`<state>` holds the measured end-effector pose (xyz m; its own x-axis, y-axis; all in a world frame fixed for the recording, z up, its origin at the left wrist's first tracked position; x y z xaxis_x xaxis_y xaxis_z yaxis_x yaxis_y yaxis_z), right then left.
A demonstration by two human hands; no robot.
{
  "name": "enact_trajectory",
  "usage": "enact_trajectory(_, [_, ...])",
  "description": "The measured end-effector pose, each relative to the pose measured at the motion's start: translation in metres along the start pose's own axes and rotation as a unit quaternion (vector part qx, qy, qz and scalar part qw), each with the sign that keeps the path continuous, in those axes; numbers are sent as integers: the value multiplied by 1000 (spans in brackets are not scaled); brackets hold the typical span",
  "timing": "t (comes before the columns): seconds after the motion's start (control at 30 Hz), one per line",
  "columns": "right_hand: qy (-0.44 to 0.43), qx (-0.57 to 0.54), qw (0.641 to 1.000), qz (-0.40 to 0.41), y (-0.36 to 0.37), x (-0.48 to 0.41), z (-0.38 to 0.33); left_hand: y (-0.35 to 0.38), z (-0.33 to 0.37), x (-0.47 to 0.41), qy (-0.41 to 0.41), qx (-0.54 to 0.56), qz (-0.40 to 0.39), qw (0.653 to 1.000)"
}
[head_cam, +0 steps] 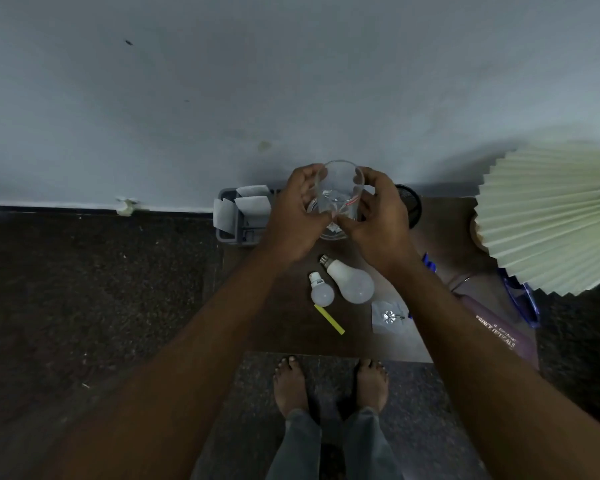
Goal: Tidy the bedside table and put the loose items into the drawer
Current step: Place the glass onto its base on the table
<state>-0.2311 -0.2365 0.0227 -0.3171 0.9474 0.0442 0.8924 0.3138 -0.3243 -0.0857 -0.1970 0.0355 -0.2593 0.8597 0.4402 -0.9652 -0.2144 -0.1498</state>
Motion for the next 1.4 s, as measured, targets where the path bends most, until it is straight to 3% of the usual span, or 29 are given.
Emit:
enact_trajectory(0.33, [4,44,998,35,15,0,18,10,-13,-7,8,-96,75,993])
enact_trajectory(0.63, [25,39,998,45,21,4,30,14,-20,-11,-37,-88,77,993])
enact_trajectory(1.4, [33,96,994,29,20,18,26,16,-23,9,-36,-72,97,992])
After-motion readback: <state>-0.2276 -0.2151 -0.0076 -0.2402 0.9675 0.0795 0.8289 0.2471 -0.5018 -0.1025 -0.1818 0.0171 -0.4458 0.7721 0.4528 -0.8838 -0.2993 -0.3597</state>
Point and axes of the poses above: each hand's wrist, its own x-axis away from the middle knuckle, its own y-axis out of the palm, z = x × y, the point moved 4 cm from there along -x, towards the middle knuckle, and after that the axes turned 8 degrees about -y, right-handed, at the moved point
